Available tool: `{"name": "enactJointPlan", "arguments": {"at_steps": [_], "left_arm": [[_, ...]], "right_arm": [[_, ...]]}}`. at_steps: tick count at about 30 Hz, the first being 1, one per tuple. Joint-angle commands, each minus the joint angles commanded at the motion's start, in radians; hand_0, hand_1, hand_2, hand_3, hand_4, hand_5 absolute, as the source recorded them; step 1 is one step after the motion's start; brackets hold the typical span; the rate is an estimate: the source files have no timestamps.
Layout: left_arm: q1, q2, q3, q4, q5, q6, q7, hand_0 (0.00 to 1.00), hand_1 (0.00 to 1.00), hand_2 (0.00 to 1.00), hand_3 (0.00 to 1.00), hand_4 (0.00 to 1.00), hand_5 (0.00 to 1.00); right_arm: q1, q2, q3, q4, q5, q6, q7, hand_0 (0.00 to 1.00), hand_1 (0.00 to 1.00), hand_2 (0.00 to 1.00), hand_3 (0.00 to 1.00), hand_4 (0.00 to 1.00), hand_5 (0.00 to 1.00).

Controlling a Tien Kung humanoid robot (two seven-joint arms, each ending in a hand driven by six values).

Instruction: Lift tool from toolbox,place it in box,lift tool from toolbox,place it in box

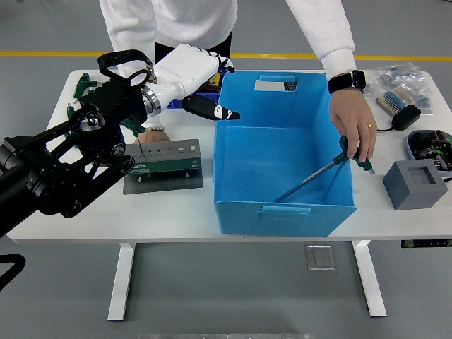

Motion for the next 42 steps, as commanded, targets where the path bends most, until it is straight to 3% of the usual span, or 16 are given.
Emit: {"name": "enactJointPlan", "arguments": {"at_steps": [5,6,7,9,12,13,15,18,22,24,25,30,31,36,37,42], "left_arm": [[0.128,0.006,-0.159,-0.039,-0.007,0.046,0.051,0.523,0.643,0.714,0.747,0.998,0.791],[0.165,-0.002,-0.200,-0.058,-0.020,0.070,0.072,0.523,0.643,0.714,0.747,0.998,0.791],[0.200,-0.011,-0.239,-0.075,-0.034,0.092,0.090,0.423,0.567,0.645,0.745,0.972,0.734],[0.260,-0.033,-0.321,-0.107,-0.066,0.133,0.121,0.423,0.567,0.645,0.745,0.972,0.734],[0.356,-0.073,-0.445,-0.168,-0.157,0.224,0.176,0.423,0.567,0.645,0.745,0.972,0.734],[0.377,-0.083,-0.477,-0.186,-0.185,0.250,0.191,0.348,0.507,0.595,0.685,0.878,0.662],[0.429,-0.102,-0.555,-0.229,-0.275,0.318,0.222,0.348,0.507,0.595,0.685,0.878,0.662],[0.487,-0.120,-0.610,-0.276,-0.398,0.403,0.245,0.348,0.507,0.595,0.685,0.878,0.662],[0.553,-0.143,-0.641,-0.318,-0.567,0.499,0.243,0.328,0.503,0.604,0.684,0.857,0.668],[0.575,-0.146,-0.640,-0.325,-0.652,0.511,0.246,0.328,0.503,0.604,0.684,0.857,0.668],[0.585,-0.146,-0.636,-0.326,-0.691,0.510,0.248,0.328,0.510,0.616,0.725,0.836,0.726],[0.625,-0.151,-0.597,-0.317,-0.905,0.522,0.232,0.328,0.510,0.616,0.725,0.836,0.726],[0.631,-0.153,-0.590,-0.317,-0.944,0.526,0.224,0.324,0.511,0.619,0.767,0.831,0.777],[0.655,-0.164,-0.557,-0.314,-1.159,0.591,0.148,0.324,0.511,0.619,0.767,0.831,0.777],[0.658,-0.164,-0.550,-0.313,-1.198,0.608,0.132,0.328,0.516,0.629,0.837,0.820,0.896],[0.672,-0.171,-0.545,-0.307,-1.412,0.630,0.077,0.328,0.516,0.629,0.837,0.820,0.896]], "right_arm": [[-0.004,0.004,0.003,0.000,0.001,-0.002,0.001,0.587,0.540,0.610,0.587,0.812,0.820],[-0.006,0.005,0.002,0.000,0.003,-0.002,0.001,0.587,0.540,0.610,0.587,0.812,0.820],[-0.007,0.006,0.001,0.000,0.005,-0.002,0.002,0.587,0.540,0.610,0.588,0.811,0.819],[-0.008,0.008,0.002,0.000,0.007,-0.003,0.002,0.587,0.540,0.610,0.588,0.811,0.819],[-0.009,0.010,0.002,0.000,0.011,-0.006,0.003,0.587,0.540,0.610,0.588,0.811,0.819],[-0.009,0.011,0.001,0.000,0.013,-0.006,0.004,0.587,0.540,0.610,0.587,0.810,0.819],[-0.010,0.012,0.002,0.000,0.014,-0.006,0.004,0.587,0.540,0.610,0.587,0.810,0.819],[-0.011,0.012,0.001,0.000,0.015,-0.007,0.005,0.587,0.540,0.610,0.587,0.810,0.819],[-0.012,0.013,-0.001,0.000,0.020,-0.008,0.005,0.588,0.540,0.611,0.586,0.807,0.820],[-0.012,0.014,0.000,0.000,0.020,-0.009,0.005,0.588,0.540,0.611,0.586,0.807,0.820],[-0.011,0.014,0.000,0.000,0.020,-0.009,0.004,0.585,0.540,0.612,0.586,0.805,0.822],[-0.010,0.015,0.000,0.000,0.019,-0.010,0.004,0.585,0.540,0.612,0.586,0.805,0.822],[-0.010,0.015,0.000,0.000,0.019,-0.010,0.003,0.585,0.540,0.613,0.585,0.803,0.824],[-0.011,0.016,0.003,0.000,0.015,-0.009,0.003,0.585,0.540,0.613,0.585,0.803,0.824],[-0.010,0.016,0.004,0.000,0.014,-0.009,0.002,0.584,0.540,0.613,0.584,0.801,0.825],[-0.011,0.018,0.007,0.000,0.009,-0.009,0.001,0.584,0.540,0.613,0.584,0.801,0.825]]}}
